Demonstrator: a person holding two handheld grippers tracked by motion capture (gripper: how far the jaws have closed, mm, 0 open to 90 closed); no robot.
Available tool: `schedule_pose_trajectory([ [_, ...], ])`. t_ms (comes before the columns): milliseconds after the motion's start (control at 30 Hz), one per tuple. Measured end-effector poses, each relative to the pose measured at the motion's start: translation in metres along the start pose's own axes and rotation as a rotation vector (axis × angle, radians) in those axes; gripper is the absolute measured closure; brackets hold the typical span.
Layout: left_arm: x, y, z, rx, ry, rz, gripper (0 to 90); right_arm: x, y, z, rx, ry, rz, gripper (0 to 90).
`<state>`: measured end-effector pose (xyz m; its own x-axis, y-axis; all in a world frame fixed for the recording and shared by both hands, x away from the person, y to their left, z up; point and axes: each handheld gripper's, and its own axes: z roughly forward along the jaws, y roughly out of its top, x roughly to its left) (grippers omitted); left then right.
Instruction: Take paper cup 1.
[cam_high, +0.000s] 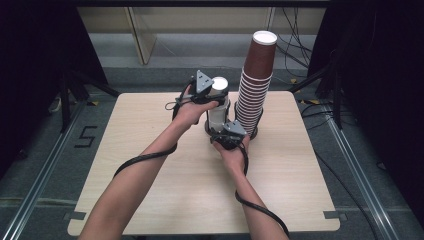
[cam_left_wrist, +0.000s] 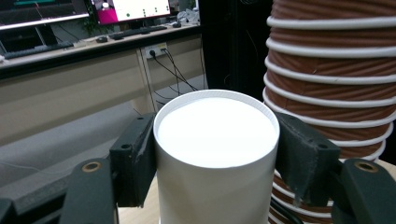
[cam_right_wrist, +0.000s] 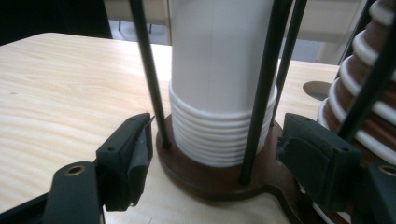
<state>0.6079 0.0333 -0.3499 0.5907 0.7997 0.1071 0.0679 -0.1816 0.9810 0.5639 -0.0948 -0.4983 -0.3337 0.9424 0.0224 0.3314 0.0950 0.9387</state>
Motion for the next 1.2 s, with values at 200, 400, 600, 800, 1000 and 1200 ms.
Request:
schedule_pose_trajectory([
  [200,-0.001,0.005,-0.024,0.005,-0.021,-0.009,33.8,-0.001,0.003,-0.027,0.028,0.089,-0.016,23.3],
  [400,-0.005,-0.001,-0.051,0.053,-0.042,0.022,33.8,-0.004,0.012,-0.053,0.052,0.160,-0.038,20.1],
  [600,-0.010,-0.017,-0.081,0.106,-0.074,0.031,33.7,-0.015,0.016,-0.078,0.069,0.185,-0.102,18.5],
  [800,-0.018,-0.036,-0.103,0.139,-0.115,0.034,33.8,-0.030,0.011,-0.110,0.083,0.201,-0.143,17.9],
  [1000,-0.030,-0.053,-0.124,0.149,-0.157,0.027,33.7,-0.040,-0.004,-0.134,0.100,0.209,-0.168,16.6],
  [1200,-0.043,-0.061,-0.125,0.169,-0.181,0.042,33.7,-0.045,-0.015,-0.155,0.070,0.206,-0.162,16.4],
])
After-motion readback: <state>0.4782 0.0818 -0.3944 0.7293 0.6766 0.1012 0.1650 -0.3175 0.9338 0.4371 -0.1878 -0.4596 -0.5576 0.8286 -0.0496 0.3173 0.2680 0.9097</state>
